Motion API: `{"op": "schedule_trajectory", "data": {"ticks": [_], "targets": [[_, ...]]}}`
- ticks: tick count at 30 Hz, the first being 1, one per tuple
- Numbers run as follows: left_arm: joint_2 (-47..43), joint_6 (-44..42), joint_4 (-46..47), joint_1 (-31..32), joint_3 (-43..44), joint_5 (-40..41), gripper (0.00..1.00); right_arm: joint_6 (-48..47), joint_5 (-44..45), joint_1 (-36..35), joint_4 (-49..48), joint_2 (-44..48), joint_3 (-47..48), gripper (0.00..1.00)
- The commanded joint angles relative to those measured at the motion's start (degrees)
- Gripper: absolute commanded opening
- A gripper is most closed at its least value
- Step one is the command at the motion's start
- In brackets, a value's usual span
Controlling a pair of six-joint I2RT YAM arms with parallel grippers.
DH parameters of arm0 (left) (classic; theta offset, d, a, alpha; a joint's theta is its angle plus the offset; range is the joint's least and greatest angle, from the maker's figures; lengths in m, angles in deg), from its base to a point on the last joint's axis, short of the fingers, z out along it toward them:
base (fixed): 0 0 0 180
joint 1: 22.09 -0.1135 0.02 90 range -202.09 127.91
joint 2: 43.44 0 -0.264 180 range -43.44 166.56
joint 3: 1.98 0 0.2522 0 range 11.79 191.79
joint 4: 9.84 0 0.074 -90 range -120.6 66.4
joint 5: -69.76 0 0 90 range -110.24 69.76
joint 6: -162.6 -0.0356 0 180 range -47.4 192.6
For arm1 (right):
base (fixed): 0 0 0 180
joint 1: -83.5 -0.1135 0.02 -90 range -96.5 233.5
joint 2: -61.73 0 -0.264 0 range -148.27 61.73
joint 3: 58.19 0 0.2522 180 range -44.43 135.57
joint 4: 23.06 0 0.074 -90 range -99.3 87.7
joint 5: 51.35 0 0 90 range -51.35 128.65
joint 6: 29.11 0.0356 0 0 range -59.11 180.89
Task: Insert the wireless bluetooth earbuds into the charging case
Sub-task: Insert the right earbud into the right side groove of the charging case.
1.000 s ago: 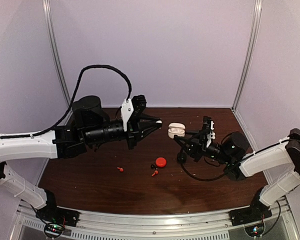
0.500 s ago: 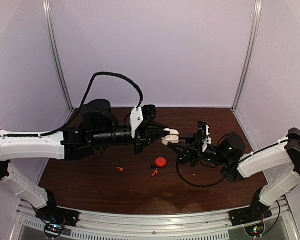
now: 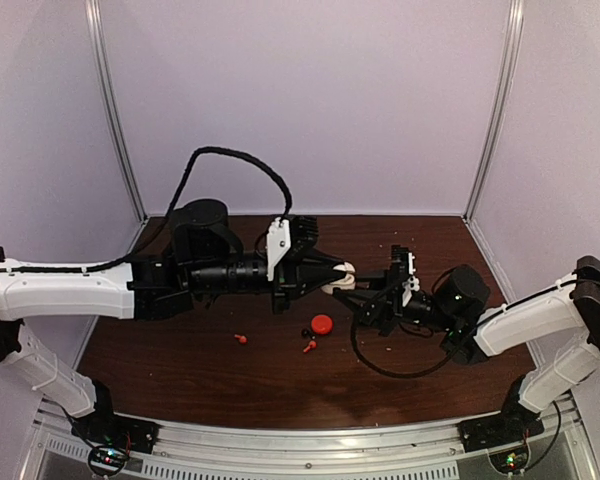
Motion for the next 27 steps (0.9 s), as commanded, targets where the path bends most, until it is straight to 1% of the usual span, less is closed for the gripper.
{"op": "schedule_trajectory", "data": {"ticks": [1,12,19,27], "targets": [[1.19,-1.37,0.88,0.88,2.92,-3.43,0.06,1.18,0.24,-0.34,-1.46,0.28,1.81,0.00],[4.51,-2.19,-2.14,0.92,6.22,2.64,0.06,1.39,-1.16,-0.38,-1.78,1.30,1.63,0.00],[4.94,-2.32,-3.35,0.98,6.81,6.45,0.05,0.96,-1.27,-0.37,-1.49,2.22,1.19,0.00],[4.85,-2.49,-4.51,0.98,6.45,7.13,0.05,0.92,-0.80,-0.38,-1.87,2.55,0.95,0.00]]}}
